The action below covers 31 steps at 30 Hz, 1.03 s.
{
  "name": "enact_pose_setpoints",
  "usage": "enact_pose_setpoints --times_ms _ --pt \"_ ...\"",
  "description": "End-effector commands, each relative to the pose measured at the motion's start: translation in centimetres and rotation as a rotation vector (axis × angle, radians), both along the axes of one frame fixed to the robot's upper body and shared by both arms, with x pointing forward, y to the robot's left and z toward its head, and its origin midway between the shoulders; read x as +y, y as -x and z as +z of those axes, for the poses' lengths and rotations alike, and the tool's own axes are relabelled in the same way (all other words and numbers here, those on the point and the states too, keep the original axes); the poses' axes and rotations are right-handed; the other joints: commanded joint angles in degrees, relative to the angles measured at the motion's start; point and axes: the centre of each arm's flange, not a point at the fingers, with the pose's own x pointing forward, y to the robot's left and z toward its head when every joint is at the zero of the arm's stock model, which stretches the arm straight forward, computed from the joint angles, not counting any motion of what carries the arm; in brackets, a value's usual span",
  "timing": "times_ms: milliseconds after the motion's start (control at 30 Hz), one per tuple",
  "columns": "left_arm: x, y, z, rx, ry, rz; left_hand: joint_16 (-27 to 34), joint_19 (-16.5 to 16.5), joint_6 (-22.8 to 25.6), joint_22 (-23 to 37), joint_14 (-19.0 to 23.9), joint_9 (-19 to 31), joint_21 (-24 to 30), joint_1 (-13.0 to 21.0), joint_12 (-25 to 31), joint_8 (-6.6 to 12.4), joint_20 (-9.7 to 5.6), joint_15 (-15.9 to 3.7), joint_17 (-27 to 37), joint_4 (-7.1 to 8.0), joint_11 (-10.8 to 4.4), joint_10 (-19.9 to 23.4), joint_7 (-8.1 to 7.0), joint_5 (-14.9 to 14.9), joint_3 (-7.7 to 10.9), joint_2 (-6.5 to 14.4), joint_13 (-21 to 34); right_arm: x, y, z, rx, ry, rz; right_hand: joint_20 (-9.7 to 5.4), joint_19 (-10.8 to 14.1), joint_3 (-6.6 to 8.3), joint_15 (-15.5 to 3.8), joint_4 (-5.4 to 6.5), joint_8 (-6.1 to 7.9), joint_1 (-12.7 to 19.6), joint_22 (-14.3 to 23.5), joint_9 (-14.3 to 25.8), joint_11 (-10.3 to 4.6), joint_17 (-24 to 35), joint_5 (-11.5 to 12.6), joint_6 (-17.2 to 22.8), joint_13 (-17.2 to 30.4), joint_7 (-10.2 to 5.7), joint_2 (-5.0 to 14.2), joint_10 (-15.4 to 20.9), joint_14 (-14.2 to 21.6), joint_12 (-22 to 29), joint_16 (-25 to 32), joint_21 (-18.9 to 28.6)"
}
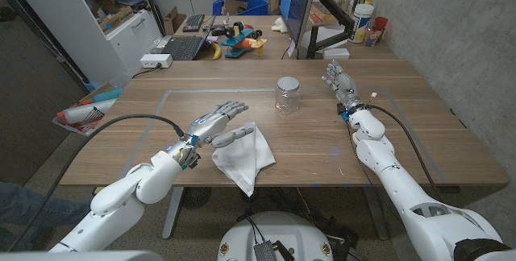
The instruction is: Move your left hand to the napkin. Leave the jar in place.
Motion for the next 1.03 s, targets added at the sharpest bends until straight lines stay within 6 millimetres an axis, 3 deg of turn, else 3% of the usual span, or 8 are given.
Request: enact_pose_setpoints --times_ms 33,167,267,1033 --pt "-0.04 -0.07 -0.82 0.002 -0.03 0.017 0.5 0.4 0.8 0.3 0.6 0.2 -0.1 0.1 0.3 0.19 -0.09 0.28 0.2 -0.19 -0.08 0.6 -0.08 -0.3 0.35 0.8 0.0 0.05 -0.07 -0.38 0.013 -0.001 -0.002 -0.04 0.3 0.03 -0.16 -0.41 -0.08 0.0 0.1 0.0 -0.22 0.1 0.0 0.6 0.0 0.04 0.04 0.5 0.4 -0.2 0.3 -0.4" --pt "0.0 -0.24 -0.97 0.03 -0.024 0.006 0.6 1.1 1.7 0.3 1.2 0.2 -0.3 -0.1 0.6 0.36 -1.61 0.38 0.2 -0.26 0.17 1.6 -0.05 -0.3 0.37 1.0 0.0 0.09 -0.09 -0.47 0.015 0.001 0.0 -0.04 0.4 0.04 -0.16 -0.43 -0.08 0.0 0.1 0.0 -0.24 0.1 0.0 0.6 0.0 0.09 0.09 0.6 0.4 -0.2 0.3 -0.5" --pt "0.0 -0.31 -1.04 0.042 -0.021 0.003 0.7 1.2 2.2 0.3 1.6 0.2 -0.4 -0.2 0.8 0.47 -1.81 0.27 0.2 -0.29 0.19 2.1 -0.09 -0.3 0.35 1.0 0.0 0.13 -0.1 -0.52 0.016 0.002 0.001 -0.03 0.4 0.05 -0.16 -0.45 -0.08 0.0 0.1 0.0 -0.22 0.0 0.0 0.6 0.0 0.09 0.11 0.6 0.5 -0.2 0.3 -0.5" --pt "0.07 -0.97 -1.12 0.069 -0.018 0.0 0.5 1.5 4.5 0.3 1.9 0.3 -1.2 -0.7 0.9 0.82 -1.23 0.05 0.2 -0.34 -0.09 3.0 -0.56 -0.4 0.16 1.1 0.0 0.67 -0.29 -0.58 0.026 0.016 -0.003 0.03 0.4 -0.01 -0.19 -0.57 -0.09 -0.2 0.2 0.0 -0.27 -0.1 0.0 0.6 0.1 -0.05 0.16 0.7 0.6 -0.2 0.4 -1.1"
